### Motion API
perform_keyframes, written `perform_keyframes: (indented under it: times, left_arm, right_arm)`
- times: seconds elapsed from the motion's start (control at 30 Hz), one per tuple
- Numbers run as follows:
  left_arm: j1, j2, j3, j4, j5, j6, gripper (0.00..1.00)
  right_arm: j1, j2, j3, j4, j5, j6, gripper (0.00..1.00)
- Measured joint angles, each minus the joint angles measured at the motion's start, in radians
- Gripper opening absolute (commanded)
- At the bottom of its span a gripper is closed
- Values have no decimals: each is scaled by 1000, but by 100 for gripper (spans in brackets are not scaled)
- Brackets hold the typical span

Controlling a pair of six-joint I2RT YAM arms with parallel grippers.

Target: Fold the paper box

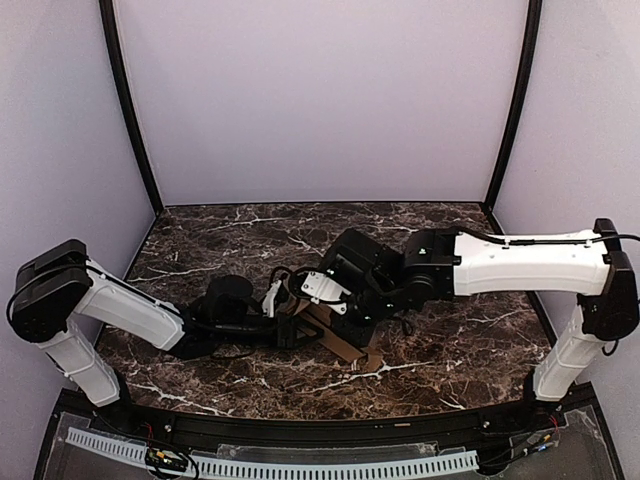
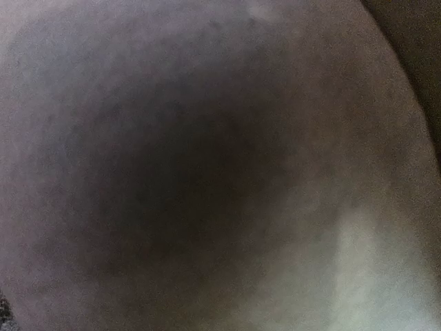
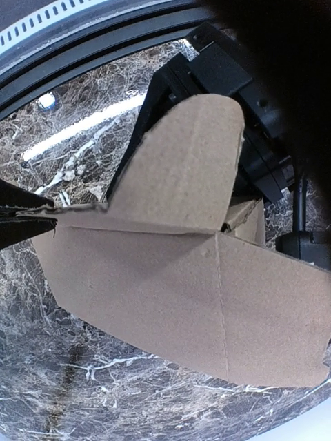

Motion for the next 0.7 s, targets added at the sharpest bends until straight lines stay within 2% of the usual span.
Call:
perform_keyframes:
  times: [0.17,0.37,0.53,0.7]
  left_arm:
    - [-2,-22,-97,44,-34,-23,44]
    - [-2,-170,-218,-44,-66,-31,45]
    - [-2,-345,-278,-178,-84,-32,48]
    - [-2,-615,-278,-435,-155,5,51]
  right_arm:
    - [5,46,14,-5,24,-35,0]
    - [5,87,23,-5,58,-69,0]
    - [6,135,34,-5,84,-100,0]
    - [18,190,44,-11,103,-132,0]
